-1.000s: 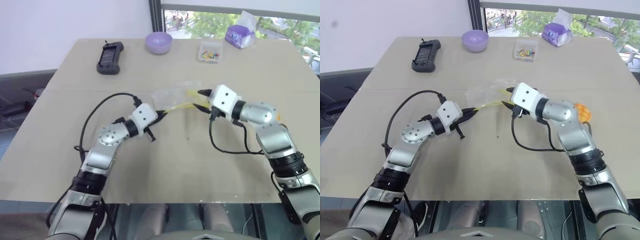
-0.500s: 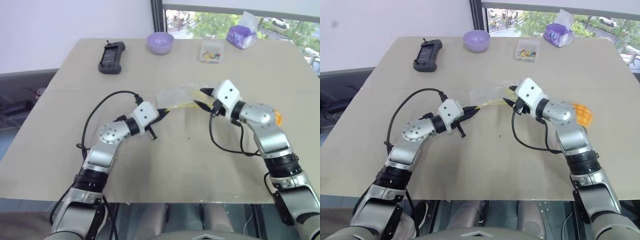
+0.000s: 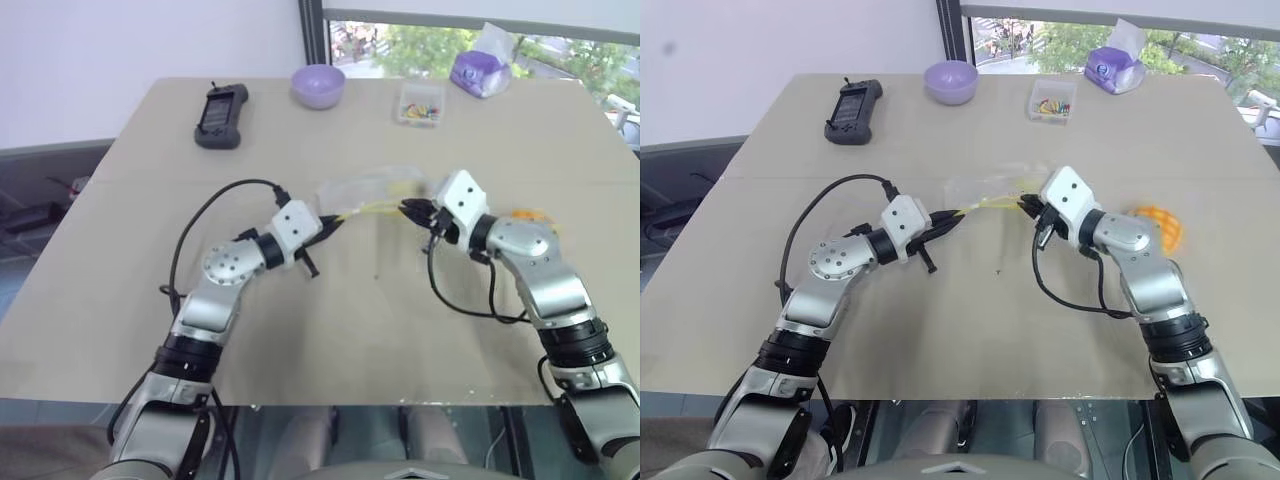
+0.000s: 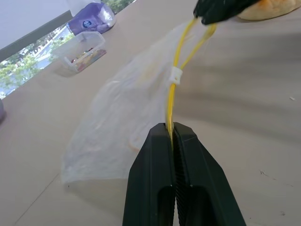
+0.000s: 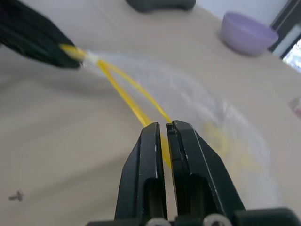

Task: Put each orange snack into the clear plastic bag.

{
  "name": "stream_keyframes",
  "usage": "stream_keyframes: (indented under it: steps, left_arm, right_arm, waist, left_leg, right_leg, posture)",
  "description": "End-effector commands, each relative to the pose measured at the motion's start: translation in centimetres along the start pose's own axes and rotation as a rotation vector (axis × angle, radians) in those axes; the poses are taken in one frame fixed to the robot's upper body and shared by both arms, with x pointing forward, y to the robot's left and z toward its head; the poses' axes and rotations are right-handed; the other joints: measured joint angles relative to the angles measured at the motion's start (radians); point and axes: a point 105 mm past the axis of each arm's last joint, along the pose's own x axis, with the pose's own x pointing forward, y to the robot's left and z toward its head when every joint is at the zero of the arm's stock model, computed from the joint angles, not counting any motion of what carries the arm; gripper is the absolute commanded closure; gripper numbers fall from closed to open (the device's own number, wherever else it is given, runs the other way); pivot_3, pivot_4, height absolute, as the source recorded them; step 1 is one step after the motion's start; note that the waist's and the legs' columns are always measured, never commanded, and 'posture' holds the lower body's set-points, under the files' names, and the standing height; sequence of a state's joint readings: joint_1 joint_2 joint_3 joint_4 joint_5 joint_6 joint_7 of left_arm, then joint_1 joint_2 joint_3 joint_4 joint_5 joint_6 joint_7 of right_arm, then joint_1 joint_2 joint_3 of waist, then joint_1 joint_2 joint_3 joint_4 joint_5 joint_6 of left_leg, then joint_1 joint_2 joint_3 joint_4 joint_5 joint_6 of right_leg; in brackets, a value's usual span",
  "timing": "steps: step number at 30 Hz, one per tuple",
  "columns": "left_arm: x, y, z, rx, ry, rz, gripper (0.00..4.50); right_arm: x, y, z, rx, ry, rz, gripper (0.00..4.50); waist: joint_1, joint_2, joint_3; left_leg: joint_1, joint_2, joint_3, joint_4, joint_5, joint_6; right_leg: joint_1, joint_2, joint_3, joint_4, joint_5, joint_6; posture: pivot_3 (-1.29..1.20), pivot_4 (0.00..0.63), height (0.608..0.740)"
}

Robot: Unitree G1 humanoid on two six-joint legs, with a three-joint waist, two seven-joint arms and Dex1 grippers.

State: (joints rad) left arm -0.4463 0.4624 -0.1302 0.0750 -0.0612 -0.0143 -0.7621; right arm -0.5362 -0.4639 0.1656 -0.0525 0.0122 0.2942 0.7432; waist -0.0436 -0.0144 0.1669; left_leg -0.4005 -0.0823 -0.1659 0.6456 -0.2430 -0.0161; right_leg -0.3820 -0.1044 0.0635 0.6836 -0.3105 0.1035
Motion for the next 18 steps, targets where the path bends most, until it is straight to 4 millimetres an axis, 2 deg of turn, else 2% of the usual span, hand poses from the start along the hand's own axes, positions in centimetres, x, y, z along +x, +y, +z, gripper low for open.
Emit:
stream_keyframes:
  steps: [1, 6, 18]
  left_arm:
    - [0.2, 0.2, 1.1, 0.022, -0.036, 0.001, 4.50]
    - [0.3, -0.2, 1.3, 0.018, -0.044, -0.006, 4.50]
    - [0.4, -0.6, 1.1, 0.016, -0.041, -0.018, 4.50]
  right_arm:
    - [0.2, -0.6, 0.9, -0.029, -0.037, -0.026, 4.21]
    - [0.9, -0.8, 0.6, -0.013, -0.037, -0.035, 4.21]
    - [0.8, -1.4, 2.6, 0.285, -0.163, -0.047, 4.21]
  waist:
    - [0.000, 0.000, 0.000]
    - [0.000, 0.000, 0.000]
    - [-0.001, 0.000, 0.000]
  left_leg:
    - [0.000, 0.000, 0.000, 0.000, 0.000, 0.000]
    - [0.000, 0.000, 0.000, 0.000, 0.000, 0.000]
    - [0.000, 0.000, -0.001, 0.001, 0.000, 0.000]
  right_leg:
    - [0.000, 0.000, 0.000, 0.000, 0.000, 0.000]
    - [0.000, 0.000, 0.000, 0.000, 0.000, 0.000]
    - [0.000, 0.000, 0.000, 0.000, 0.000, 0.000]
  posture:
    - [0.00, 0.150, 0.740]
    - [0.00, 0.150, 0.740]
    - [0.00, 0.150, 0.740]
